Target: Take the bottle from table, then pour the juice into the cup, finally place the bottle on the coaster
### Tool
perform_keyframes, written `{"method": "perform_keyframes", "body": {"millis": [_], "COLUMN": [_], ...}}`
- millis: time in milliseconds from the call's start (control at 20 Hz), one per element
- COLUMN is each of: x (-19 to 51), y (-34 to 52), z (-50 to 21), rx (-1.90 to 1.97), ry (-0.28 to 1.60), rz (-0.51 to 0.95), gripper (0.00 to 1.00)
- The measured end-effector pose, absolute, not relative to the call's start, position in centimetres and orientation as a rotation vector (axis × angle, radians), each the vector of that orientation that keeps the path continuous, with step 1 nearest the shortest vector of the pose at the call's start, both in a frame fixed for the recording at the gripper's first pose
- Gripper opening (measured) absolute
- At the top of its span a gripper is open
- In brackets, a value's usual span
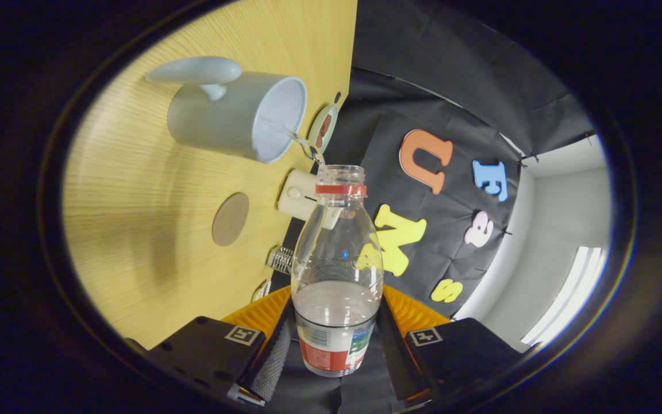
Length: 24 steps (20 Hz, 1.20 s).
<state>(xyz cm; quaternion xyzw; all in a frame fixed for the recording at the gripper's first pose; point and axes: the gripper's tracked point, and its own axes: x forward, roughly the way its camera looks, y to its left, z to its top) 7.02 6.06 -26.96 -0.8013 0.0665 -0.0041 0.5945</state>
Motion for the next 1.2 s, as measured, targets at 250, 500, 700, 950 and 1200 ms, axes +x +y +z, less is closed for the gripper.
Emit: {"method": "perform_keyframes", "body": {"millis": [250, 500, 700, 950, 1200], "x": [6.9, 7.0, 6.9, 7.2, 7.3], "y": [6.9, 7.0, 6.8, 7.2, 7.6], "z": [-26.9, -26.9, -26.8, -26.1, -24.7], "rx": [-1.882, -1.894, -1.905, -1.934, -1.974], "ry": [0.131, 0.133, 0.144, 0.134, 0.107], "rz": [-0.008, -0.013, -0.018, -0.018, -0.026], "gripper": [0.79, 0.79, 0.79, 0.79, 0.79]}}
